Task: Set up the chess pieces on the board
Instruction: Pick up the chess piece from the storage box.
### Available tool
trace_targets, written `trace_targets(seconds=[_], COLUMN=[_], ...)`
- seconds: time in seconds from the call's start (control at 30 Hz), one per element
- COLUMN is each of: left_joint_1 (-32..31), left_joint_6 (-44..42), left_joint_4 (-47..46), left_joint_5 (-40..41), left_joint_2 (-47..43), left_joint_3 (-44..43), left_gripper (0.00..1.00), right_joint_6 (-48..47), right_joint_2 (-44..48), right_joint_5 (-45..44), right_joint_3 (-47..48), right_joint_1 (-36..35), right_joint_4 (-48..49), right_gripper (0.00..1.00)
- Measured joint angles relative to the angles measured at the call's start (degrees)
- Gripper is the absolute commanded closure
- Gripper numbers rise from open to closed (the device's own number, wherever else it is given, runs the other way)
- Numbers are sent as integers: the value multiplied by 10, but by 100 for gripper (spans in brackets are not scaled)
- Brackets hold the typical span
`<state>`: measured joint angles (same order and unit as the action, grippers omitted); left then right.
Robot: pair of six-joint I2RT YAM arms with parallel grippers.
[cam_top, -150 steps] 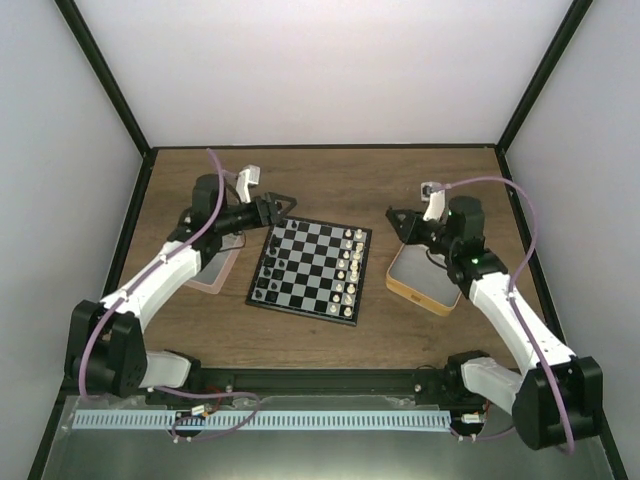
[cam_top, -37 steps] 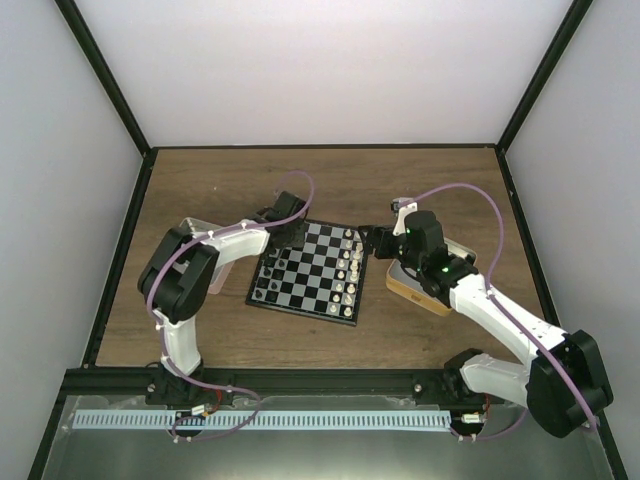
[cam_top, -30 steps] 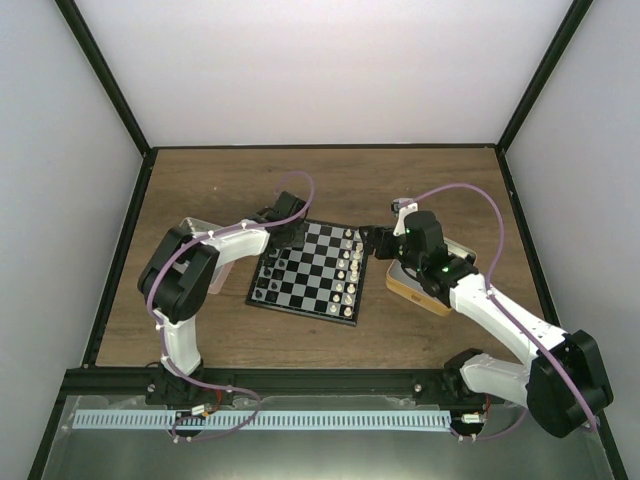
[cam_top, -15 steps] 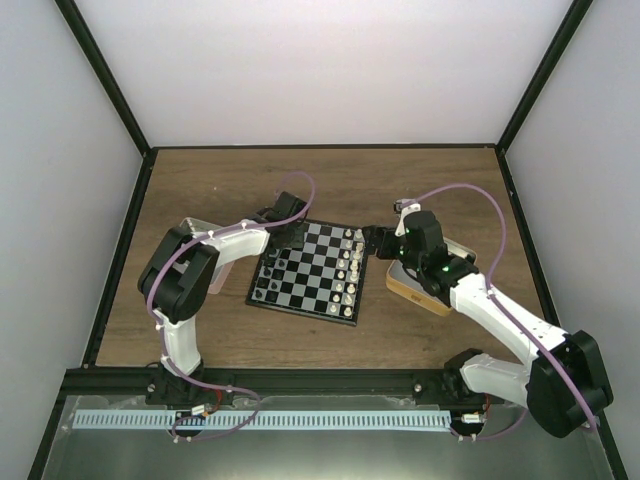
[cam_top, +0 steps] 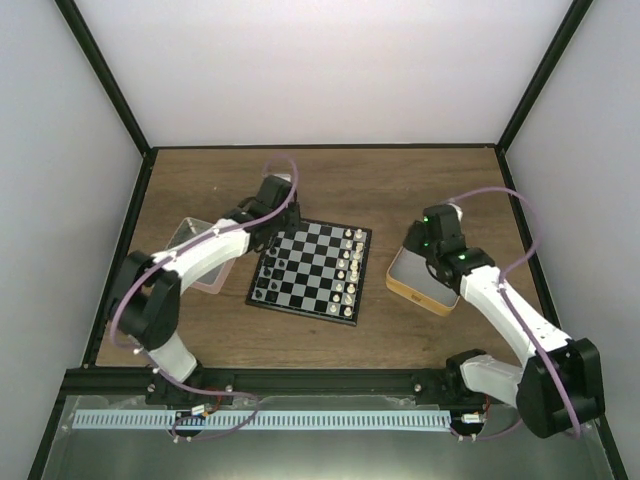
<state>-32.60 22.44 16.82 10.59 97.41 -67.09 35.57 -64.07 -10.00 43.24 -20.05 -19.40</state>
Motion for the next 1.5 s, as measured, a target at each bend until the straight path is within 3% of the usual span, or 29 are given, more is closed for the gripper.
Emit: trace_targets(seconds=[0.2, 0.27, 0.5, 0.93, 1.37, 1.5], left_joint_1=[3, 5, 12, 19, 21, 22], left_joint_6=[-8, -15, -27, -32, -32, -32], left_joint_4=[-7, -8, -5, 6, 9, 9], left_joint_5=[3, 4, -8, -33, -36, -35], left_joint_2=[-101, -124, -138, -138, -138, -138], left_joint_3=[0, 0, 0, -3, -3, -3], left_gripper=[49, 49, 48, 47, 47, 47], right_joint_6=[47, 56, 40, -7, -23, -23], right_joint_2=[-5, -9, -64, -149, -181, -176], right_joint_5=[-37, -43, -52, -51, -55, -54], right_joint_3=[-12, -27, -38, -38, -38, -38], right_joint_1=[91, 104, 167, 184, 184, 184], right_joint_4=[-90, -107, -111, -60, -35, -35], right_gripper=[49, 58, 63, 74, 98, 99])
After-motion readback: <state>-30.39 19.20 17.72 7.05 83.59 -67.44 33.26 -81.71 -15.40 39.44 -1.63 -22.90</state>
